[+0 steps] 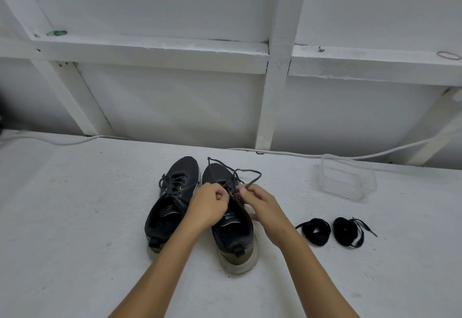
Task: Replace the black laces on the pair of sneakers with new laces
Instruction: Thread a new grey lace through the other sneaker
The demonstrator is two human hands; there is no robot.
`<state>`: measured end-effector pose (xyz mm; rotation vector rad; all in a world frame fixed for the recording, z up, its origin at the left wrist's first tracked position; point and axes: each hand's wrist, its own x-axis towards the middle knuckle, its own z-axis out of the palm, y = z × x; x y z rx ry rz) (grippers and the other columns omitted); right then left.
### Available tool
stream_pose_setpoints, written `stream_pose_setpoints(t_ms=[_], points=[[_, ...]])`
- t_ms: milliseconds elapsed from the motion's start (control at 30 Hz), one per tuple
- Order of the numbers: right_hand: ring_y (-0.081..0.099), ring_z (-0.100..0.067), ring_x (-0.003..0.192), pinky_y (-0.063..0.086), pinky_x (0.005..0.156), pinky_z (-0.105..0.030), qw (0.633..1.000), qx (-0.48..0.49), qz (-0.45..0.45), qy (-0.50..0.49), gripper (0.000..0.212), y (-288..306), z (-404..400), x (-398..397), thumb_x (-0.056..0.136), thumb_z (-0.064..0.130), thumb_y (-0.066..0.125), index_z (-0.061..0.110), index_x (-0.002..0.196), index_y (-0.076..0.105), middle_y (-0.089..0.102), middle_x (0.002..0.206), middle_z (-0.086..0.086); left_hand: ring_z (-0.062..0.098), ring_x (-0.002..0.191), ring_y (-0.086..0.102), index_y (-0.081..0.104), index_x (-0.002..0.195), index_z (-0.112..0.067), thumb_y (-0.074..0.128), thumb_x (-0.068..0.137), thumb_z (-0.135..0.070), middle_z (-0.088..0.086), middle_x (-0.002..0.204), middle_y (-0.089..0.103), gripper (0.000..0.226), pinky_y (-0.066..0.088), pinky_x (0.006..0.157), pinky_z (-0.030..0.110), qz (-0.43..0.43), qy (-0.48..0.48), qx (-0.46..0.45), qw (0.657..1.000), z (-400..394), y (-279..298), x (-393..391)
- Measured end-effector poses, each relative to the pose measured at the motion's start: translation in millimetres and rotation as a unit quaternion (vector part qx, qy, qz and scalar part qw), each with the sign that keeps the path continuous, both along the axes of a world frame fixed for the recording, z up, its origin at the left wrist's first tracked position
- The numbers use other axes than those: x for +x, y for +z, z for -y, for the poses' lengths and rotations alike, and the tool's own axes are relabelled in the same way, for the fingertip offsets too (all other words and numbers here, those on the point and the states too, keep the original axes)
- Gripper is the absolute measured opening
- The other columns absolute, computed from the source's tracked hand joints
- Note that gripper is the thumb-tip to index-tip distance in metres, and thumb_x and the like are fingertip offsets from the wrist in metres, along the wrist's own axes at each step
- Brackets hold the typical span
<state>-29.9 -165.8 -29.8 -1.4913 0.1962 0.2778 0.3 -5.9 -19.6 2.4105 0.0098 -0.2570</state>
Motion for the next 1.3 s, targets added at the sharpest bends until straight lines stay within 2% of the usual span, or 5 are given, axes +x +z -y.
stream_pose_setpoints(t_ms=[367,533,700,933,1300], points=[[0.065,0.002,0.102,0.051,0.086,-0.018,0.985,-0.152,0.063,-0.050,0.029,-21,-14,-18,0.098,0.049,0.056,0.032,0.115,0.073,0.073,0.108,0.017,0.004,0.094,0.066,0.062,0.094,-0.024,0.052,0.101,-0.025,-0.012,0.097,0.072,0.013,0.049,0.083,0.021,0.024,0.024,-0.177,0.984,-16,20,-20],[0.060,0.002,0.074,0.041,0.066,-0.011,0.986,-0.153,0.053,-0.046,0.030,-18,-15,-19,0.102,0.046,0.051,0.038,0.077,0.067,0.066,0.075,0.022,0.018,0.068,0.066,0.047,0.087,-0.011,0.036,0.107,-0.014,0.003,0.068,0.062,0.023,0.056,0.087,0.037,-0.005,0.142,-0.589,0.795,-24,43,-26],[0.064,0.006,0.102,0.050,0.085,-0.017,0.987,-0.146,0.040,-0.046,0.028,-16,-15,-18,0.097,0.054,0.054,0.037,0.109,0.074,0.072,0.107,0.021,0.006,0.049,0.043,0.059,0.081,-0.020,0.052,0.098,-0.029,-0.001,0.055,0.048,0.020,0.048,0.067,0.026,0.062,0.077,-0.154,0.983,-35,34,-24],[0.066,0.004,0.099,0.053,0.089,-0.022,0.978,-0.196,0.051,-0.050,0.024,-21,-16,-16,0.097,0.049,0.057,0.037,0.104,0.077,0.074,0.102,0.020,0.010,0.089,0.067,0.077,0.092,-0.037,0.066,0.083,-0.051,-0.014,0.088,0.074,0.020,0.055,0.081,0.031,0.016,-0.027,0.086,0.996,-11,18,-8],[0.043,-0.002,0.054,0.031,0.052,-0.014,0.974,-0.205,0.067,-0.063,0.051,-15,-17,-21,0.104,0.040,0.049,0.033,0.054,0.050,0.049,0.053,0.016,0.015,0.091,0.065,0.064,0.083,-0.015,0.045,0.103,-0.021,-0.001,0.092,0.067,0.028,0.043,0.073,0.026,-0.106,0.023,-0.365,0.924,-27,54,-9]])
